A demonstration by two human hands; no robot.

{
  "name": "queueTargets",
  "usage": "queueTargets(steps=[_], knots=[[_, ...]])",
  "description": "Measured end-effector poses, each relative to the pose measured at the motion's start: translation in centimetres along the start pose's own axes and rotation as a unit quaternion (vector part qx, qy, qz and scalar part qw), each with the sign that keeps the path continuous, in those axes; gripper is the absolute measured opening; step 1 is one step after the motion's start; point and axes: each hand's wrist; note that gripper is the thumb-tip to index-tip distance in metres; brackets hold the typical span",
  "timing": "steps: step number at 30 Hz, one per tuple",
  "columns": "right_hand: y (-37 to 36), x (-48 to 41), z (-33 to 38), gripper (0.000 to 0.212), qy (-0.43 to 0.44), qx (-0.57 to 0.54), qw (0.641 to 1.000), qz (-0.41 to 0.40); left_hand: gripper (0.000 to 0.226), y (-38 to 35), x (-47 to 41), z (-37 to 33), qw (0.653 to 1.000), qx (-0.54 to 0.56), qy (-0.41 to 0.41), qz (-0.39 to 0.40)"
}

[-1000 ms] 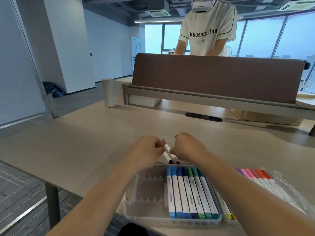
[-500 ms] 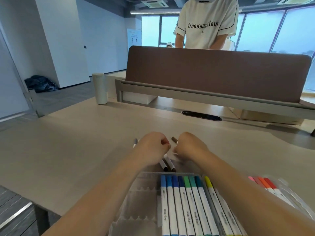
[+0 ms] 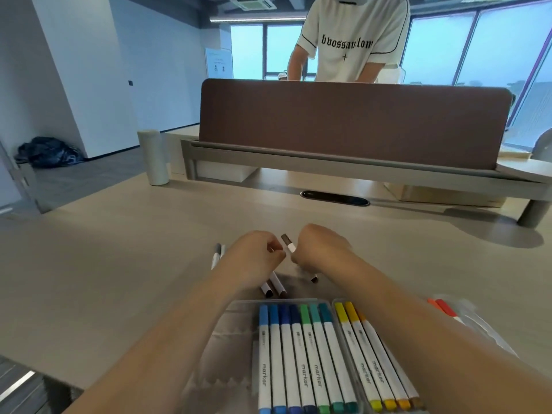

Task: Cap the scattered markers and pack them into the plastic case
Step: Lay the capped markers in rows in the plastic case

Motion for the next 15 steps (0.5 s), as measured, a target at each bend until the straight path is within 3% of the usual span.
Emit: queueTargets(steps=[4,10,15], knots=[[2.1,3.6,1.5,0.024,0.033,-0.063,0.993,0.092,0.019,1.7,2.5,0.2,0.999,0.015,0.020,-0.035],[3.7,10.1,3.2,0.029,0.053,-0.118,0.948,0.291,0.014,4.4,7.5,0.9,0.999,-0.003,-0.006,-0.035],[2.8,12.8,3.9,0.025,0.042,-0.125,0.937,0.324,0.023,5.8,11.2,1.0,0.999,-0.024,-0.032,0.002]])
Point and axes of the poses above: each hand's wrist, its own x-axis away from the middle knuckle, its own y-axis out of the back of the hand, z = x × y, and after that the axes turned 5 degrees about -z, right-handed
